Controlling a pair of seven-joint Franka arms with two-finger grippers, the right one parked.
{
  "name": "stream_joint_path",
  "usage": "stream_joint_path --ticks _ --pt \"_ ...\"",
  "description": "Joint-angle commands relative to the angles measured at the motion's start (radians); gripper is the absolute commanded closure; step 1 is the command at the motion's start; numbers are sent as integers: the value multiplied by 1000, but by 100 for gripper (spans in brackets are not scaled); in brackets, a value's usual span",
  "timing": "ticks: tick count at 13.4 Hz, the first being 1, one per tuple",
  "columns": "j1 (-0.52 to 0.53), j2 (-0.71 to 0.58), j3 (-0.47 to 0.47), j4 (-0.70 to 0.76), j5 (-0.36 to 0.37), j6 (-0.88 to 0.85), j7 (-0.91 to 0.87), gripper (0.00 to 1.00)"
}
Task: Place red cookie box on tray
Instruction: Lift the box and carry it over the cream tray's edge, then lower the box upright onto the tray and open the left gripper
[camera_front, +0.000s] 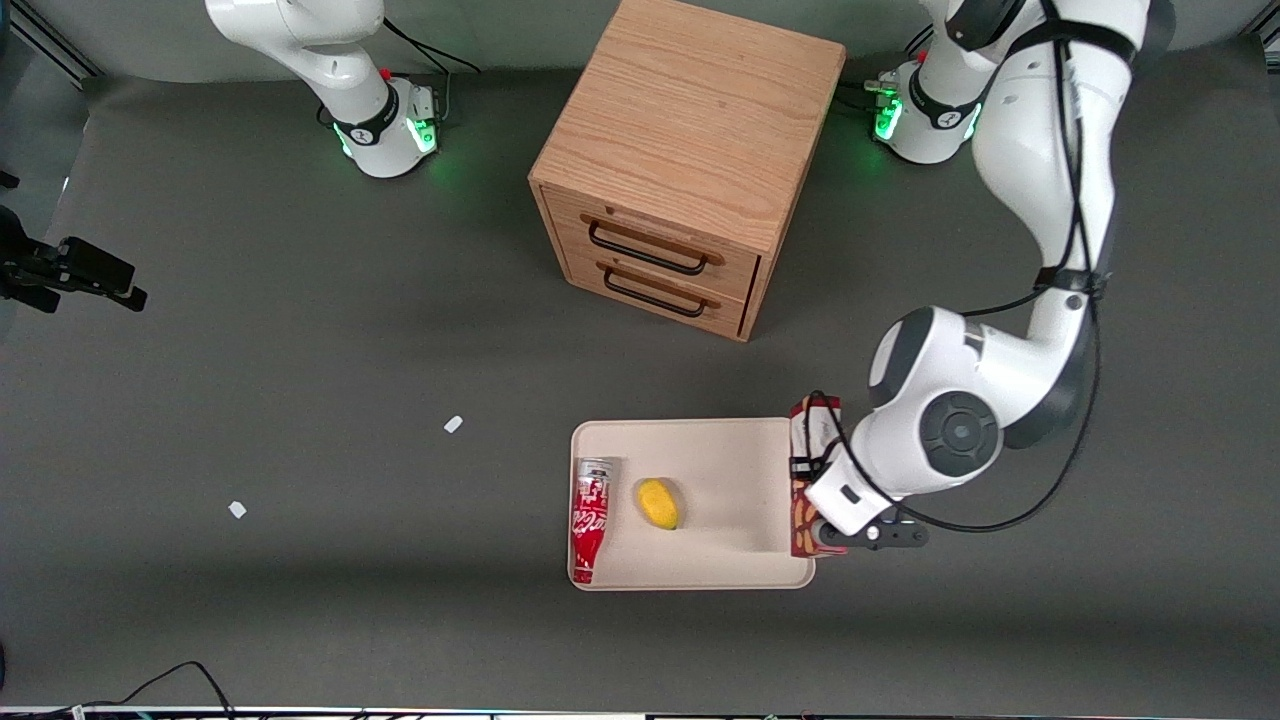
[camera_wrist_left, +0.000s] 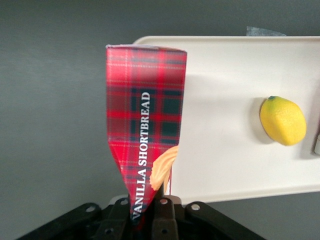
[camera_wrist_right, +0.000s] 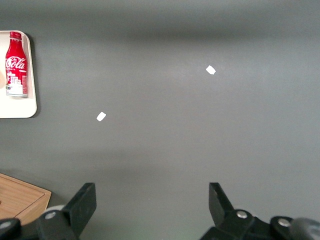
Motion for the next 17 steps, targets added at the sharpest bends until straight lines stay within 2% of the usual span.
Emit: stream_joint_path --ticks 1,10,11,12,13,17 --pt "-23 30 8 0 7 54 -39 100" --pt "-36 94 25 -20 31 123 -79 100" --pt "-36 94 25 -20 31 131 -77 97" --pt "-36 92 25 -22 39 137 -71 21" --pt "-45 94 25 -22 62 150 -76 0" --pt "-52 83 25 -20 59 157 -79 0"
